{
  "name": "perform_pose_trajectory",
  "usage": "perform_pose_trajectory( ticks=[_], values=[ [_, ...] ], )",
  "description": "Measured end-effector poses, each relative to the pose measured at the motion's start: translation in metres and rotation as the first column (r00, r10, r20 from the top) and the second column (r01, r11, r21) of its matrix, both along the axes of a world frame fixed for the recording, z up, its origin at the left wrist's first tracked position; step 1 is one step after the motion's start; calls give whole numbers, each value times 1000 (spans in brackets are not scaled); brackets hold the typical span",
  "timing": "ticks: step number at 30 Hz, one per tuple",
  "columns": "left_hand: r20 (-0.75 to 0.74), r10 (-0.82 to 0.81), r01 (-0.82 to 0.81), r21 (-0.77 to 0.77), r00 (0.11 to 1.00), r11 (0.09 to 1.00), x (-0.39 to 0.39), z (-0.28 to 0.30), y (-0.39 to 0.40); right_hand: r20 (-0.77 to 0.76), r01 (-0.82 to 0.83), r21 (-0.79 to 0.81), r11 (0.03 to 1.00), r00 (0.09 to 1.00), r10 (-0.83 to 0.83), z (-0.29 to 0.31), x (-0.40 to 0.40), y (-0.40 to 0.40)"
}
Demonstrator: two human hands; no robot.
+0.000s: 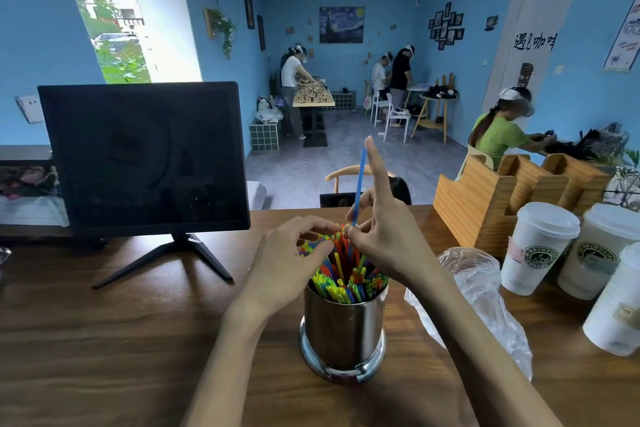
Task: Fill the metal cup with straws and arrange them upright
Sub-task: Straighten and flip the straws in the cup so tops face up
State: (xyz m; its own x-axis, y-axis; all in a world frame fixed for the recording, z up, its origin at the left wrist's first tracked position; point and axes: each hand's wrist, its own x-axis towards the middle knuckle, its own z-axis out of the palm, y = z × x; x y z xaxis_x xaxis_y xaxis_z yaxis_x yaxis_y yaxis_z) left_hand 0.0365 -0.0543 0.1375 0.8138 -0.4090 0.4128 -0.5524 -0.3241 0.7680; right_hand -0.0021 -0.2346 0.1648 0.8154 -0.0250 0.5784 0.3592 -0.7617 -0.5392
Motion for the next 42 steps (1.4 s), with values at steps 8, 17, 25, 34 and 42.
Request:
perform_pose_trajectory(
  ticks=[8, 17, 25, 34, 42],
  values=[
    [10, 12, -12, 18, 1000, 1000, 2, -2, 0, -35, 25, -12, 1000, 999, -26, 7, 0, -1],
    [15, 19, -19, 22, 1000, 1000, 2, -2, 0, -49, 38, -18, 999, 998, -39, 2, 4, -4],
    [6, 23, -23, 7, 1000, 1000, 5, -5, 2, 8, 120, -42, 992, 993, -120, -9, 5, 0],
    [120, -18, -9, 216, 993, 976, 0, 0, 12, -187, 89, -117, 989, 976, -110, -12, 2, -4],
    [89, -39, 13, 274, 995, 962, 6, 2, 15, -176, 70, -117, 991, 980, -90, -22, 4, -5]
  ],
)
